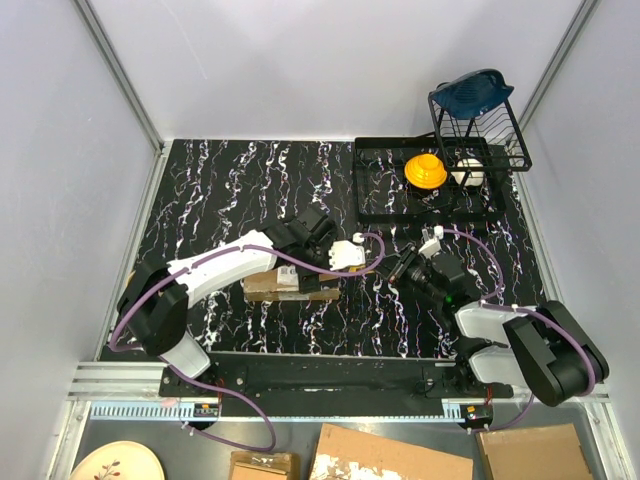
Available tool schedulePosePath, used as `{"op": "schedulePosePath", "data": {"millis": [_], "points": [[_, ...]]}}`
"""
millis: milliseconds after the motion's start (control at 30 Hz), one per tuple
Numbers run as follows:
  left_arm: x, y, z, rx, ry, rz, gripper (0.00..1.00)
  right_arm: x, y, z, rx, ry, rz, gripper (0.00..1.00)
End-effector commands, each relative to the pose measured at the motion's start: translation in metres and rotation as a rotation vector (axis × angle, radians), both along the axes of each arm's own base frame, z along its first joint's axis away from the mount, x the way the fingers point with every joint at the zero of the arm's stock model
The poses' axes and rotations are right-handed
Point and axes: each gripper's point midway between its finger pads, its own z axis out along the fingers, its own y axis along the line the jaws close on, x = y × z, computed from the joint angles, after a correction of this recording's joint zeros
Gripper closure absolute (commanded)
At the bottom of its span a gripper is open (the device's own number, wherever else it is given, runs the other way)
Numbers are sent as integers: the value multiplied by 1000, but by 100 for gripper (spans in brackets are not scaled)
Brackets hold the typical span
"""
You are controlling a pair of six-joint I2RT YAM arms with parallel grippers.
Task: Unpack the express box
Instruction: Place the knife at the center of the board.
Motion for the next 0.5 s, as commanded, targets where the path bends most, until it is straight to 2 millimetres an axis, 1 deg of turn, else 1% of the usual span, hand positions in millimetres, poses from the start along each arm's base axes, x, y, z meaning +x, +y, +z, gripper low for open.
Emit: {"op": "schedulePosePath", "data": {"millis": [0, 100, 133, 167, 233, 300, 333, 367, 400, 433, 467], "points": [[-8, -6, 4, -6, 32, -68, 1, 4, 6, 21, 60, -67, 24, 100], [-3, -3, 9, 10, 16, -61, 1, 3, 7, 20, 66, -62, 35, 100], [4, -2, 18, 0, 2, -46, 1, 3, 6, 21, 65, -67, 31, 100], [2, 2, 21, 11, 19, -39, 1, 3, 6, 19, 55, -59, 30, 100], [7, 9, 30, 12, 10, -17, 1, 6, 5, 17, 22, -57, 29, 100], [10, 18, 33, 41, -13, 5, 1, 9, 3, 15, -13, -39, 20, 100], [15, 24, 39, 38, -33, 25, 1, 10, 2, 13, -39, -48, 20, 100], [21, 28, 42, 38, -55, 50, 1, 11, 0, 10, -70, -19, 13, 100], [24, 32, 43, 40, -64, 70, 1, 14, -4, 7, -98, -11, -12, 100], [24, 41, 39, 58, -65, 89, 1, 15, -8, 4, -140, -22, -19, 100], [29, 47, 37, 68, -96, 108, 1, 14, -12, 2, -172, -8, -30, 100]]}}
